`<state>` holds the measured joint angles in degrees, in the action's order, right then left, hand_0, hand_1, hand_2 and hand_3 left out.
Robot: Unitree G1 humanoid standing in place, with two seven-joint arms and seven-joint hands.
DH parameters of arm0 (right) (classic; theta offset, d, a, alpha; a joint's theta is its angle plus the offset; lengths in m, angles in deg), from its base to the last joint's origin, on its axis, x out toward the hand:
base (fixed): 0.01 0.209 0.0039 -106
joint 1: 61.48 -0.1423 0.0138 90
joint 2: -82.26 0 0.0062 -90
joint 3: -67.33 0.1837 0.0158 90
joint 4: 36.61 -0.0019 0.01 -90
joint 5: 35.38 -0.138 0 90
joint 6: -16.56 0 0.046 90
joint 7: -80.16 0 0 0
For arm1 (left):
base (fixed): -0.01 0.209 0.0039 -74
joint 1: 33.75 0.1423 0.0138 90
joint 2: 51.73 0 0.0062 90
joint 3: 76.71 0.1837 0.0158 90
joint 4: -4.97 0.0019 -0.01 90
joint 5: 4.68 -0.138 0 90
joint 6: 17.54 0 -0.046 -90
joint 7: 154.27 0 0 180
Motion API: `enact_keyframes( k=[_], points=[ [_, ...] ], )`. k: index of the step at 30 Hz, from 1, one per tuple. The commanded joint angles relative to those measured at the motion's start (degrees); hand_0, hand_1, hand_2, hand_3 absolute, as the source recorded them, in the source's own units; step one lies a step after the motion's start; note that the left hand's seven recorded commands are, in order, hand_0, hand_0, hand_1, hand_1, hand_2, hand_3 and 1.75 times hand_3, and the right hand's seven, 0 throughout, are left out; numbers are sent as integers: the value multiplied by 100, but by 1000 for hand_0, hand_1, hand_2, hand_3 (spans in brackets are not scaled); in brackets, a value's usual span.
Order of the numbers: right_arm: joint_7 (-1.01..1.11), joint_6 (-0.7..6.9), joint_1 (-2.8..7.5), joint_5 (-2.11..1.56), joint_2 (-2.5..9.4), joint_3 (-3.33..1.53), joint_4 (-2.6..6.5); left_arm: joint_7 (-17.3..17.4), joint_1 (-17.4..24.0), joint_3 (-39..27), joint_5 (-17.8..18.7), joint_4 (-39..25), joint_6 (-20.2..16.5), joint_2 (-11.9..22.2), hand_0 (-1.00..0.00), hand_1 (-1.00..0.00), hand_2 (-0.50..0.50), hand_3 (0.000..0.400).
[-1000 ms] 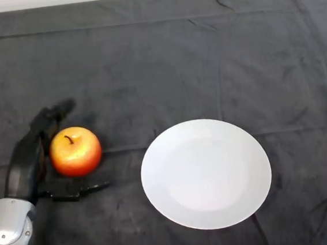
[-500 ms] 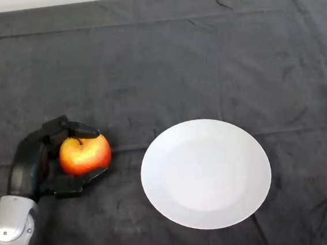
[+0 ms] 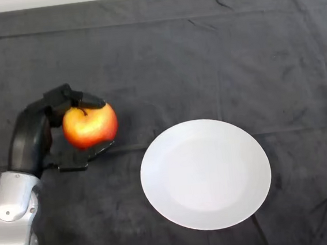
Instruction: Move the apple to the plate
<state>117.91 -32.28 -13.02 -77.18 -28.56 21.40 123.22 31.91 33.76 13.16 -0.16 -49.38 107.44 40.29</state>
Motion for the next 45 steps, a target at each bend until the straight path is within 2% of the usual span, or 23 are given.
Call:
enact_keyframes(
  k=[1, 7, 14, 21, 33, 41, 45],
  points=[
    [-35, -33, -18, -99, -93, 88, -94, -164, 289, 155, -17, -372, -134, 198, -1000, -1000, 0, 400],
    [-42, -35, -12, -101, -85, 87, -110, -499, 422, 441, -184, -1112, -357, 101, -1000, -1000, 0, 400],
    [-51, -38, -4, -104, -76, 86, -131, -985, 468, 1098, -455, -1927, -779, -67, -1000, -1000, 0, 400],
    [-59, -39, 3, -107, -70, 85, -148, -1289, 374, 1821, -535, -2304, -1056, -102, -1000, -1000, 0, 400],
    [-67, -36, 7, -113, -67, 85, -159, -1600, -446, 2807, -716, -1588, -1232, -253, -1000, -1000, 0, 400],
    [-67, -32, 4, -116, -72, 86, -152, -1769, -975, 3372, -799, -755, -1154, -401, -1000, -1000, 0, 400],
    [-65, -30, 2, -118, -75, 86, -146, -1802, -1075, 3582, -823, -405, -1040, -391, -1000, -1000, 0, 400]
  ],
)
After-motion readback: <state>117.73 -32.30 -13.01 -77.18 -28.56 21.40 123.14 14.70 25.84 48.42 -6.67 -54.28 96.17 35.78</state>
